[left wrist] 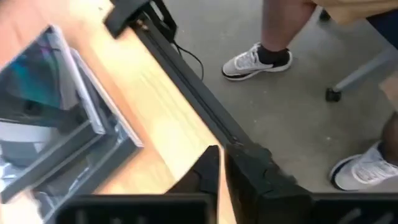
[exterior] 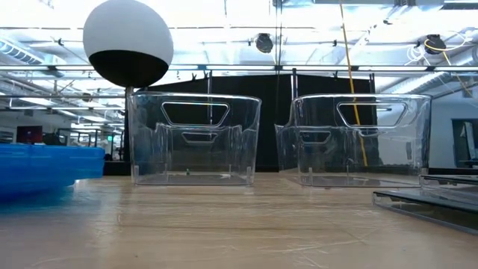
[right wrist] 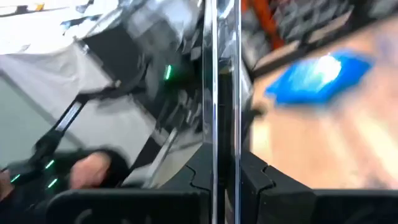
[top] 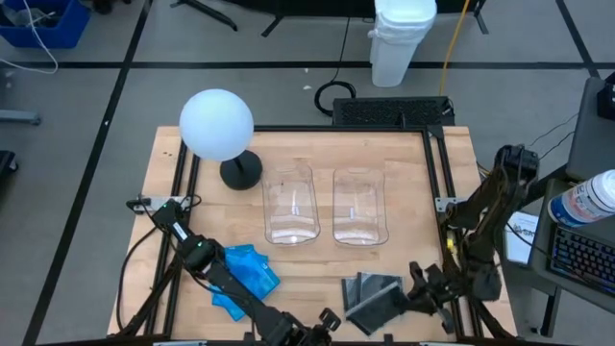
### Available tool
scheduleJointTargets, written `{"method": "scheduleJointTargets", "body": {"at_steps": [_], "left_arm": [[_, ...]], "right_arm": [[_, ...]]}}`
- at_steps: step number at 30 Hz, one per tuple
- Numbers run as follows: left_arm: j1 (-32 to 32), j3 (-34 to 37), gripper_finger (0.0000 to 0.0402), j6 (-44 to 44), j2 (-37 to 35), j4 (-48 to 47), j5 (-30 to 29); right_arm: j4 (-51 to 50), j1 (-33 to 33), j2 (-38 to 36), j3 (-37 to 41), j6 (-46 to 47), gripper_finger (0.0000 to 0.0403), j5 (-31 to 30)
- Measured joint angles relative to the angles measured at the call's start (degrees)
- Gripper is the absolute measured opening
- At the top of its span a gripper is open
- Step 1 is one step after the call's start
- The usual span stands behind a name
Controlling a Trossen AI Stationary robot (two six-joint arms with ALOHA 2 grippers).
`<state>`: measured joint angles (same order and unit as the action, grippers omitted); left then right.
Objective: Pick & place jewel cases by type
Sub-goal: Put the black CD case into the right transparent bin
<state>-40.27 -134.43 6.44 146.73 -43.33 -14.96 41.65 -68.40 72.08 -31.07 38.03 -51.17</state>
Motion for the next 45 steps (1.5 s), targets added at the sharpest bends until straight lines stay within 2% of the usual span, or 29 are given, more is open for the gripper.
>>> {"method": "scheduleJointTargets", "body": {"at_steps": [3, 6, 10, 14, 18, 23, 27, 32, 38, 45], "left_arm": [[-0.4, 0.0, 0.0006, -1.0, 0.0, -0.2, 0.3], [-1.2, 0.0, 0.0013, -0.8, 0.0, 0.1, -0.2], [-2.1, 0.0, 0.0024, -0.6, 0.0, 0.4, -0.3], [-2.6, 0.0, 0.0025, -0.6, 0.0, 0.3, -0.2], [-2.6, 0.0, 0.0026, -0.4, 0.0, 0.3, -0.1], [-2.6, 0.0, 0.0026, -0.2, 0.0, -0.5, -0.7], [-2.3, 0.0, 0.0026, 0.0, 0.0, -0.9, -1.0], [-2.2, 0.0, 0.0026, 1.6, 0.0, -1.6, -1.2], [-2.1, 0.0, 0.0026, 3.8, 0.0, -1.7, -1.5], [-2.2, 0.0, 0.0026, 3.6, 0.1, -2.1, -2.5]], "right_arm": [[-0.3, 2.2, -4.1, 0.0, -7.6, 0.0014, -4.2], [-0.3, 5.2, -8.0, 0.0, -14.7, 0.0015, -8.6], [-2.5, 10.6, -12.9, 0.0, -20.4, 0.0023, -9.1], [-10.2, 16.5, -17.9, 0.0, -20.5, 0.0015, -8.8], [-23.7, 22.5, -23.1, 0.0, -11.7, 0.0015, -6.8], [-43.1, 30.9, -27.7, 0.0, 7.0, 0.0021, 2.1], [-52.9, 38.0, -29.1, 0.0, 17.7, 0.0015, 9.0], [-57.8, 46.2, -29.2, 0.0, 24.7, 0.0022, 17.5], [-59.5, 52.5, -27.9, 0.0, 30.0, 0.0016, 26.1], [-62.1, 55.1, -23.7, 0.0, 38.7, 0.0026, 29.3]]}}
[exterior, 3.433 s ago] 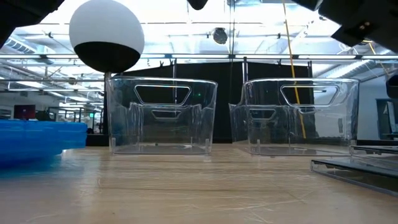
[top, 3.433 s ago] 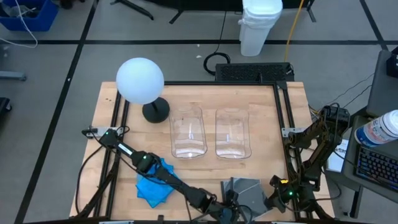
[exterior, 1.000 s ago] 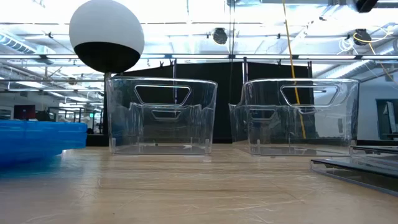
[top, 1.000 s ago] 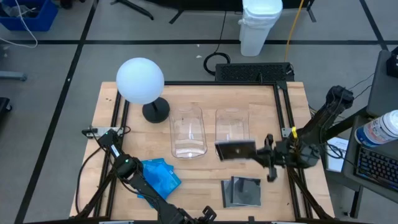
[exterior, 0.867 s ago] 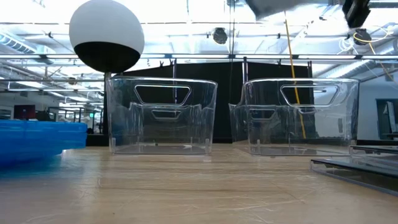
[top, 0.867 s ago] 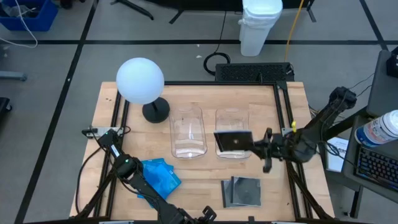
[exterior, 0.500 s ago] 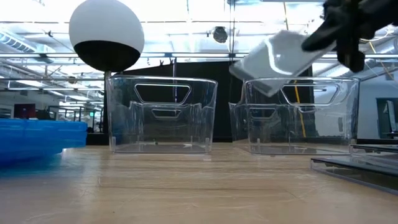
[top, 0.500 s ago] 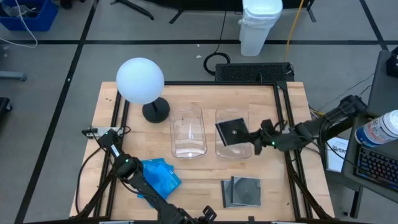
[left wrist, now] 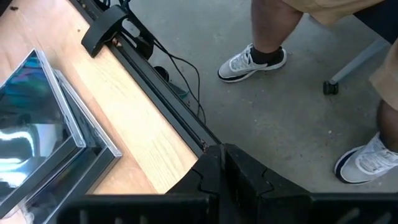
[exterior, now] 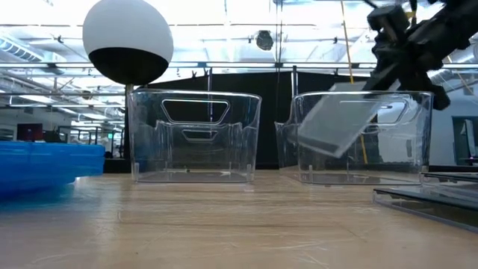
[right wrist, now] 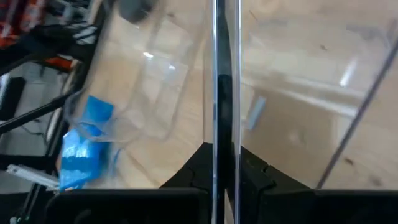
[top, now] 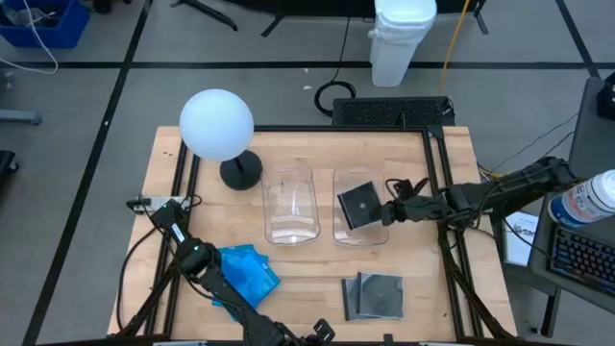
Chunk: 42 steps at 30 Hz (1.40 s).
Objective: Pick & place jewel cases by type
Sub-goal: Put the black CD case into the right transparent bin
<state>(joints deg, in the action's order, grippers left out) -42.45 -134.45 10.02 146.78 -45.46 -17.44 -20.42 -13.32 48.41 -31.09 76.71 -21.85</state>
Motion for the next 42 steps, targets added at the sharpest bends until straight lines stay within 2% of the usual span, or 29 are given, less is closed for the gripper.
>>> {"method": "scheduleJointTargets", "body": {"at_steps": [8, 12, 29, 34, 42], "left_arm": [[-0.1, 0.0, 0.0026, 0.0, 0.0, -0.7, -0.2], [-0.1, 0.0, 0.0026, 0.4, 0.0, -0.8, -0.3], [-0.1, 0.0, 0.0026, 0.3, 0.0, -0.9, -0.6], [-0.1, 0.0, 0.0026, 0.3, 0.0, -0.4, -0.7], [0.0, 0.0, 0.0026, 0.2, 0.0, 1.1, -0.8]], "right_arm": [[2.0, 2.2, 8.3, -0.1, 3.3, 0.0016, 5.6], [4.2, 3.1, 10.6, -0.1, 2.9, 0.0027, 7.2], [2.4, 1.5, 10.7, 0.0, 3.4, 0.0158, 10.2], [2.1, 1.0, 9.7, 0.0, 3.6, 0.0173, 11.5], [2.1, 0.8, 8.5, 0.0, 4.0, 0.0176, 12.0]]}}
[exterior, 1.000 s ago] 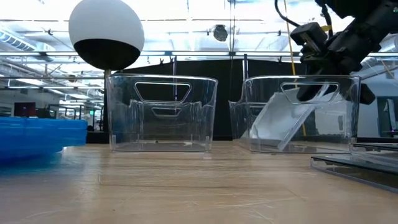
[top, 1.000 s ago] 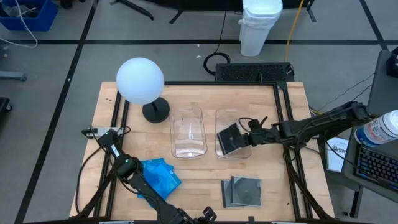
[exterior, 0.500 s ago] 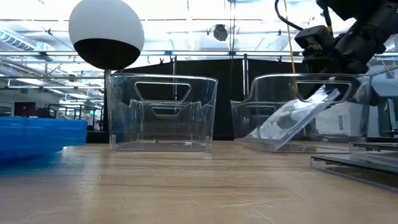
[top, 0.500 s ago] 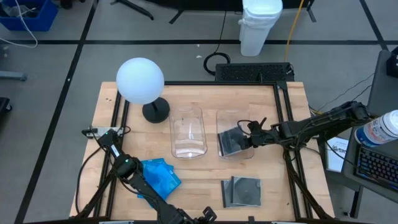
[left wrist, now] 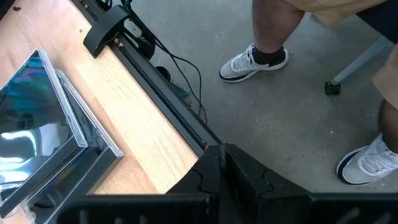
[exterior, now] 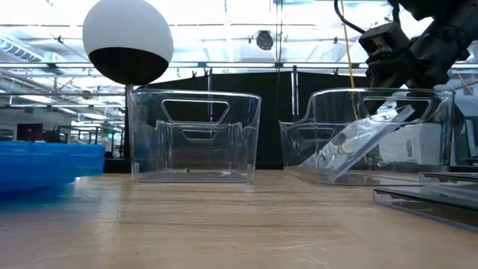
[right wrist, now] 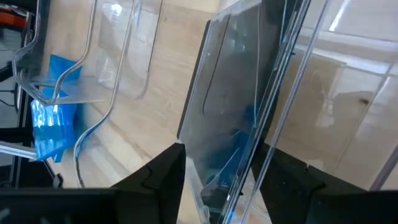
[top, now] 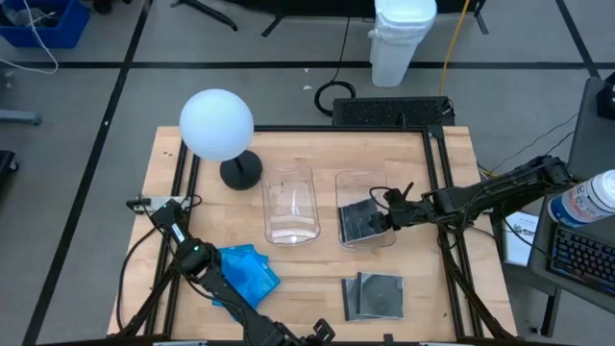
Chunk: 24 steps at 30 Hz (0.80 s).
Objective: Pick & place jewel cases by type
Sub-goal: Put the black CD case into the right transparent bin
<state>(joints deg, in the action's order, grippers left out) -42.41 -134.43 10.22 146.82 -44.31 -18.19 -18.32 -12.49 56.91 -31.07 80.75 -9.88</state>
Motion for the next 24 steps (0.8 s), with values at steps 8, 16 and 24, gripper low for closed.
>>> {"method": "scheduleJointTargets", "body": {"at_steps": [8, 16, 24], "left_arm": [[0.9, 0.1, 0.0026, -0.4, 0.2, -0.3, -2.4], [2.2, 0.1, 0.0026, -1.8, 0.2, 0.1, -1.3], [3.3, 0.1, 0.0026, -2.0, 0.2, 0.3, 0.4]], "right_arm": [[-1.2, -0.4, -1.5, 0.0, 0.0, 0.0176, 2.9], [-6.2, -0.4, -4.5, 0.0, -1.9, 0.0175, 2.7], [-8.6, -0.4, -7.0, 0.0, -5.2, 0.0175, 2.5]]}}
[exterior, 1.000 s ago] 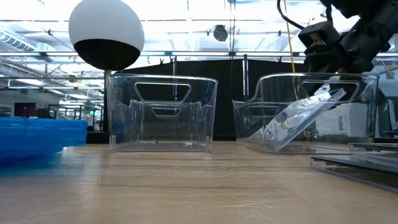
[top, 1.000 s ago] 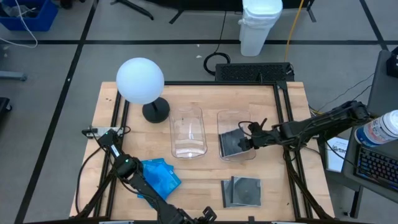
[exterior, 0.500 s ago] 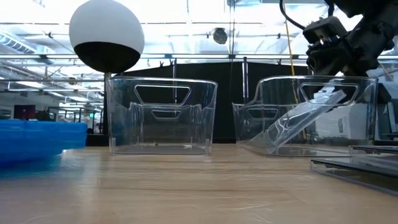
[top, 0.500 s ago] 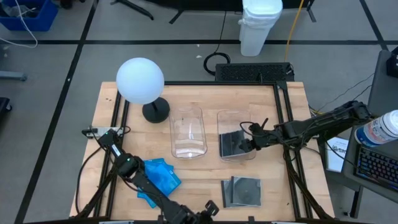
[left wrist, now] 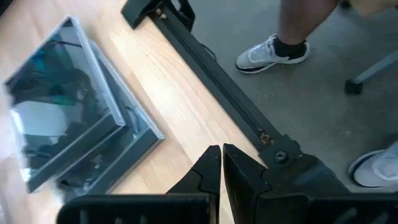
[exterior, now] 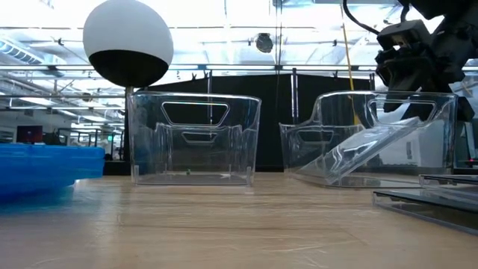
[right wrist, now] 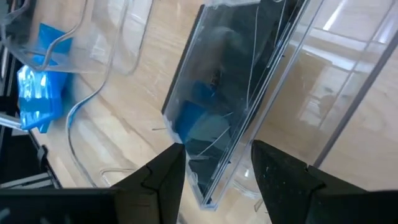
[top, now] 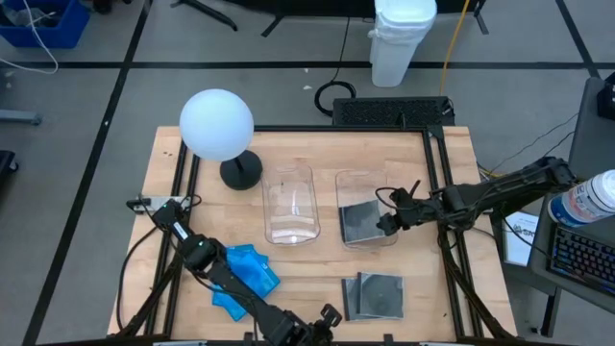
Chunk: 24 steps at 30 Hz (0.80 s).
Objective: Pick & place jewel cases by type
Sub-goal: Put the black CD case into the right transparent bin, then move the blue CD cases on the table
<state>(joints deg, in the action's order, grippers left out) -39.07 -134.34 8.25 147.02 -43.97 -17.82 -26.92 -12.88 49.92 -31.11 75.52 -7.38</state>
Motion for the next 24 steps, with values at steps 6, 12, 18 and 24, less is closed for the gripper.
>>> {"method": "scheduleJointTargets", "body": {"at_steps": [6, 12, 18, 24], "left_arm": [[1.1, 0.0, 0.0026, -1.3, -0.1, 0.4, 1.3], [2.2, 0.0, 0.0026, -4.3, -0.1, 0.9, 1.4], [2.3, 0.0, 0.0026, -3.4, -0.2, 0.8, 1.3], [-0.2, 0.0, 0.0026, -1.5, -4.6, 0.6, 0.1]], "right_arm": [[-1.1, 0.0, -1.8, 0.0, -2.5, 0.0175, 0.0], [-2.8, -1.0, -4.1, 0.0, -4.7, 0.0175, 0.1], [-2.1, -1.9, -6.8, -1.0, -11.0, 0.0175, -0.1], [7.6, -4.7, -8.6, -5.0, -29.3, 0.0169, -2.9]]}}
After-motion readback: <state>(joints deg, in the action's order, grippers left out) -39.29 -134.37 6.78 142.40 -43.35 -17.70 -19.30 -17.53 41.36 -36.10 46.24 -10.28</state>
